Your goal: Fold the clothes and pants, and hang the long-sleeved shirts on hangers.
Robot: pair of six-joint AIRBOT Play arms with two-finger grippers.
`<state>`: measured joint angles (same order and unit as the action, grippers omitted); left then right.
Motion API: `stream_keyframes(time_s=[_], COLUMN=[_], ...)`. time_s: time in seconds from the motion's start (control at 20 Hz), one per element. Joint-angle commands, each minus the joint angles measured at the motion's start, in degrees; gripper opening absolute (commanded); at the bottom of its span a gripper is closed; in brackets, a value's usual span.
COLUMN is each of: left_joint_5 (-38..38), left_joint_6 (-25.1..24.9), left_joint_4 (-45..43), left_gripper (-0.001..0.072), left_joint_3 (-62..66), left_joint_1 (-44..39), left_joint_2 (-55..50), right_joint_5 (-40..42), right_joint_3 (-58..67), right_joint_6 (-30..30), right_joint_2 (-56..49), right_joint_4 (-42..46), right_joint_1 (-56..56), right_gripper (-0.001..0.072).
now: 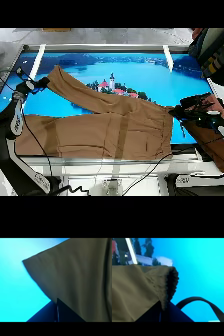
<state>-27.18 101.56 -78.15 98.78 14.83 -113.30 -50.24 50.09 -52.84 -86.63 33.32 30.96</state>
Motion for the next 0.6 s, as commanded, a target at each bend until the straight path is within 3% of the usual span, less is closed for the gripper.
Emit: stream_keyframes(time_s=[0.0, 0.2, 0.4, 0.55], left_joint_5=[-7.1, -17.0, -36.9, -39.8], left_joint_6=[-1.9, -1.9, -1.9, -1.8], left_joint_4=[-6.6, -18.2, -24.5, -24.9], left_gripper=[0.0023, 0.0023, 0.0024, 0.0024], left_joint_3=[5.7, 7.1, 6.2, -0.7], left_joint_1=[-0.1, -0.1, 0.0, 0.3], left_joint_2=[3.5, 11.2, 13.0, 12.9], right_joint_5=[0.1, 0.8, 6.1, 9.7], right_joint_3=[3.7, 8.6, 9.5, 9.5], right_joint_6=[0.0, -0.3, -0.6, -0.6], right_joint_2=[0.4, 0.4, 0.2, 0.2], right_joint_4=[-0.2, -0.3, -0.3, -0.2], right_joint_1=[0.0, -0.1, -0.1, -1.3], right_gripper=[0.0028, 0.0028, 0.0028, 0.0028])
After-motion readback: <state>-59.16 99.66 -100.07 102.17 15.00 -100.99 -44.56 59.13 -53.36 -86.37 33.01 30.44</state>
